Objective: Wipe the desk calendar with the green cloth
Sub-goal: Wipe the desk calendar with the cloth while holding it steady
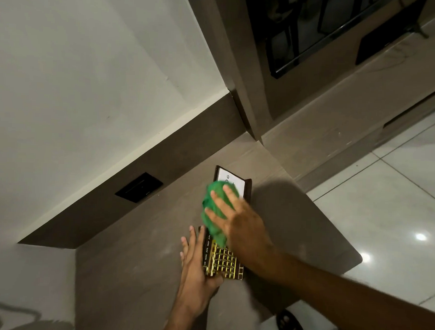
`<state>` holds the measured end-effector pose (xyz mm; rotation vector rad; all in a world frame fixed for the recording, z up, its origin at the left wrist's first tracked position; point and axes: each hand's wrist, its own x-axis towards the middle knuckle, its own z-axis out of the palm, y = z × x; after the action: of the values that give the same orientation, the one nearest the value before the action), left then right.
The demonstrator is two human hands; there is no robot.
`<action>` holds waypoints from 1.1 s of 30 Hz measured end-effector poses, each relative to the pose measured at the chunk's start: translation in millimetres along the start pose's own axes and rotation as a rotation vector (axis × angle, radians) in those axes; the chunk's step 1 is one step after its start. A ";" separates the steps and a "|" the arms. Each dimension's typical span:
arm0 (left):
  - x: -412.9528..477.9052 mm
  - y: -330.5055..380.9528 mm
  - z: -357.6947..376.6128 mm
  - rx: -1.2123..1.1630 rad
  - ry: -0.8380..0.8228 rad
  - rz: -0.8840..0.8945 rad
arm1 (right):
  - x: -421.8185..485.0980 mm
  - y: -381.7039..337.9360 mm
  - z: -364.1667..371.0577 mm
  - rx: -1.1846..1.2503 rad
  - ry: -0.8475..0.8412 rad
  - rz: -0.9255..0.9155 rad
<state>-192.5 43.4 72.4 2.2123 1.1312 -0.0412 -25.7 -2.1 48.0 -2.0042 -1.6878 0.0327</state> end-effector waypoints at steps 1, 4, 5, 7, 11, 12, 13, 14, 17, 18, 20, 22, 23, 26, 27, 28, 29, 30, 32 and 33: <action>-0.2 -1.3 0.0 0.000 -0.002 -0.002 | -15.2 -10.6 6.7 0.031 -0.006 -0.067; -0.4 -6.2 -0.6 0.039 -0.019 0.019 | -60.1 -23.5 28.8 0.083 -0.043 -0.166; -0.2 -5.6 -1.2 0.047 -0.018 0.023 | -62.5 -17.5 33.0 0.080 -0.032 -0.165; 0.3 -2.0 -2.4 0.042 -0.009 0.023 | -47.2 0.6 35.6 0.087 0.005 -0.080; -0.6 3.6 -4.3 0.031 -0.019 0.015 | -20.3 32.9 24.8 0.126 -0.003 0.234; -0.7 4.9 -4.8 0.021 -0.021 0.011 | -26.6 33.6 27.2 0.122 -0.031 0.246; -0.3 6.2 -4.8 0.008 -0.019 0.009 | -35.6 30.9 30.8 0.125 -0.059 0.236; 0.1 7.2 -4.6 0.000 -0.017 0.006 | -46.4 24.8 33.0 0.131 -0.072 0.206; 0.2 7.3 -4.0 0.001 -0.017 0.009 | -66.4 3.5 34.4 0.197 -0.051 0.053; -0.1 7.4 -3.7 0.005 -0.017 0.009 | -60.3 2.4 30.4 0.203 -0.015 0.012; 0.0 8.1 -3.7 0.015 -0.012 0.000 | -34.2 10.0 18.5 0.184 0.087 0.006; -0.5 9.4 -4.3 0.009 -0.014 -0.004 | -11.9 24.8 14.0 0.136 0.099 0.121; -1.0 9.7 -4.7 0.003 -0.017 -0.005 | -9.0 31.8 15.1 0.123 0.058 0.181; -1.2 9.7 -5.7 -0.009 -0.016 0.003 | -32.0 36.4 26.7 0.134 -0.023 0.233; -0.8 9.2 -5.5 -0.008 -0.015 0.006 | -40.2 31.5 27.0 0.149 -0.007 0.216; -0.5 9.0 -5.0 -0.004 -0.013 0.002 | -44.5 23.6 24.4 0.175 0.010 0.170; -0.3 8.8 -4.5 0.000 -0.012 -0.002 | -43.3 14.7 20.7 0.203 0.025 0.107; 0.0 8.9 -4.5 -0.001 -0.013 -0.002 | -37.1 7.2 16.1 0.221 0.038 0.042; 0.3 9.3 -4.1 -0.003 -0.013 -0.007 | -15.1 4.4 7.1 0.213 0.087 -0.032; 0.8 9.5 -4.0 0.003 -0.014 -0.013 | -5.5 7.9 2.7 0.202 0.094 -0.029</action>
<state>-185.9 42.2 80.3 2.2043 1.1386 -0.0645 -20.6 -6.9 40.9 -1.8038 -1.5875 0.0934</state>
